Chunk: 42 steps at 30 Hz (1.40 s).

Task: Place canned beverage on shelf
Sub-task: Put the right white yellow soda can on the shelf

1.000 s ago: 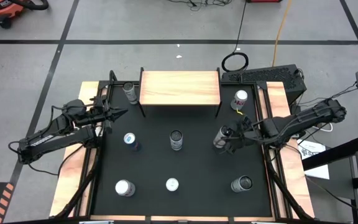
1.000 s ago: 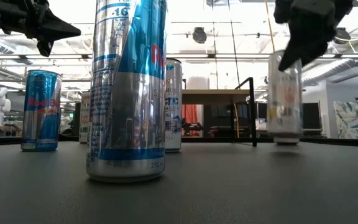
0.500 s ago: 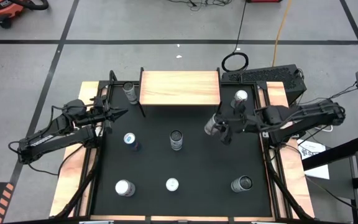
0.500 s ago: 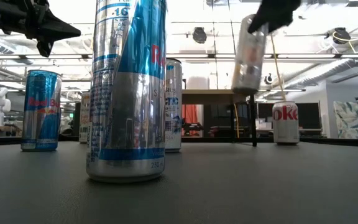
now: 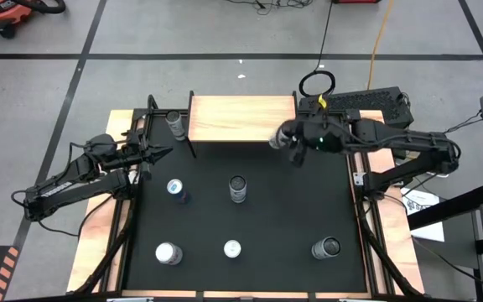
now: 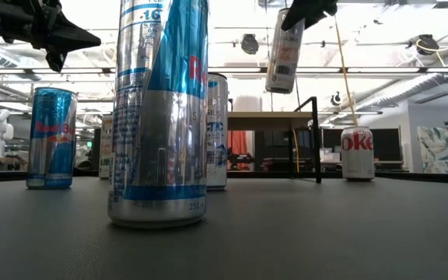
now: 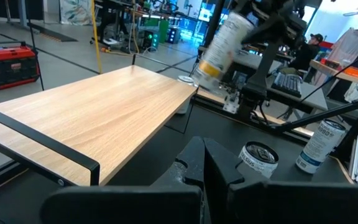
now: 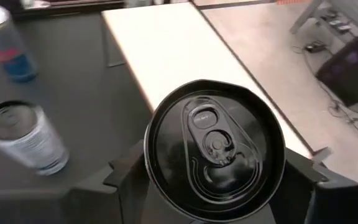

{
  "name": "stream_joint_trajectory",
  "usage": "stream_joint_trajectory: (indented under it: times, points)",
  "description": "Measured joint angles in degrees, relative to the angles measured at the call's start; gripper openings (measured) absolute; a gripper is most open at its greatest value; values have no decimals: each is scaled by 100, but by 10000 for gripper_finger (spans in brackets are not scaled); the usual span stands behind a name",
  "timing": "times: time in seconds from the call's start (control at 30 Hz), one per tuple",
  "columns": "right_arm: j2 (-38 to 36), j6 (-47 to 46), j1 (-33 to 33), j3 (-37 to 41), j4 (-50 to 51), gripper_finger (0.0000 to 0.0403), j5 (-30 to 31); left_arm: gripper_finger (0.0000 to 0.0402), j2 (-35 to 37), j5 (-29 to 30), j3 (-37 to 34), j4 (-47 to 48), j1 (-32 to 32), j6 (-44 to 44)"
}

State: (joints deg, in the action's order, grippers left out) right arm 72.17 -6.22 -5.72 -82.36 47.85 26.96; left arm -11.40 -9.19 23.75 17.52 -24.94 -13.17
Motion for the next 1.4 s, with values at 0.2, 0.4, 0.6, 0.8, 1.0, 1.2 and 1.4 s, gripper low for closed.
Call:
stream_joint_trajectory:
  times: [0.2, 0.4, 0.6, 0.8, 1.0, 1.2, 1.4]
  points:
    - [216, 304, -680, -315, -123, 230, -454, 0, 0, 0, 0, 2, -1, 0]
    - [575, 600, -1271, -891, -197, 229, -1003, 0, 0, 0, 0, 24, -1, 2]
    - [958, 861, -1790, -1469, -143, 230, -1496, 0, 0, 0, 0, 225, -1, 4]
    - [1370, 912, -2311, -1913, 254, 231, -1741, 0, -2, 0, -2, 492, -1, 2]
    - [1611, 951, -2822, -1985, 315, 232, -2330, 0, 0, 2, -2, 492, 0, 4]
    - [1686, 1021, -3183, -1985, 350, 232, -2565, 0, 0, 2, -2, 494, -1, 7]
    - [1685, 1170, -3379, -1987, 359, 232, -2578, 0, 0, 2, -2, 511, 0, 7]
